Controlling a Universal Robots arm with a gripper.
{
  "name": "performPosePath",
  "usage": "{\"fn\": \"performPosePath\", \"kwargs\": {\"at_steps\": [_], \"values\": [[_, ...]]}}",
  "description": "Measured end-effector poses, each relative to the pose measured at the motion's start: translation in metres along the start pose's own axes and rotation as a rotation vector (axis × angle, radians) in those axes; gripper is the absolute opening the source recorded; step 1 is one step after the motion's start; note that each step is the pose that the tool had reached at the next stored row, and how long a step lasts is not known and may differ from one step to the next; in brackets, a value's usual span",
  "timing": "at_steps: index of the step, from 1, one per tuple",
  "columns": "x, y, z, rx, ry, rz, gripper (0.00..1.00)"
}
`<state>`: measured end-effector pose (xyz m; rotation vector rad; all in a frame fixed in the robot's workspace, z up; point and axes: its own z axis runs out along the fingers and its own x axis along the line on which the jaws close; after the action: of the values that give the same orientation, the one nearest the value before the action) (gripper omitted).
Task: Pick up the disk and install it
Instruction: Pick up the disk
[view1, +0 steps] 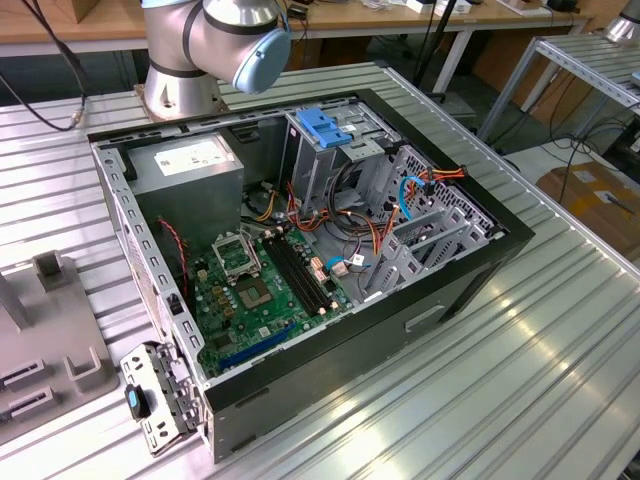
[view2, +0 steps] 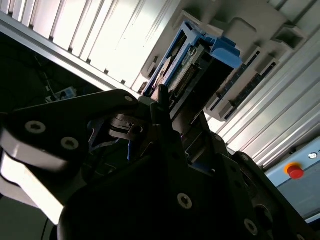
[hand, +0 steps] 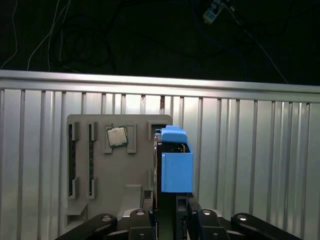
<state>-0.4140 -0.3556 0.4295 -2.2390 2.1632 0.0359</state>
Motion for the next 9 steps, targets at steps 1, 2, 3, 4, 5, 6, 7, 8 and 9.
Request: {"fn": "performPosePath", "kwargs": {"at_steps": [1,2,3,4,5,6,7,8,9], "values": [[-0.0001,0.0,-0.0013,0.0,0.0,0.0,0.35],[-0.0001,0.0,-0.0026,0.0001,0.0,0.0,0.35],[-0.0002,0.0,-0.0039,-0.0001,0.0,0.0,0.35],[-0.0002,0.0,-0.0064,0.0,0.0,0.0,0.35],[-0.0003,0.0,-0.0083,0.0,0.0,0.0,0.35],[-0.0004,0.0,-0.0096,-0.0001,0.0,0.0,0.35],[-0.0004,0.0,-0.0113,0.0,0.0,0.0,0.35],[-0.0004,0.0,-0.0122,0.0,0.0,0.0,0.35],[-0.0005,0.0,-0.0135,0.0,0.0,0.0,0.35]]}}
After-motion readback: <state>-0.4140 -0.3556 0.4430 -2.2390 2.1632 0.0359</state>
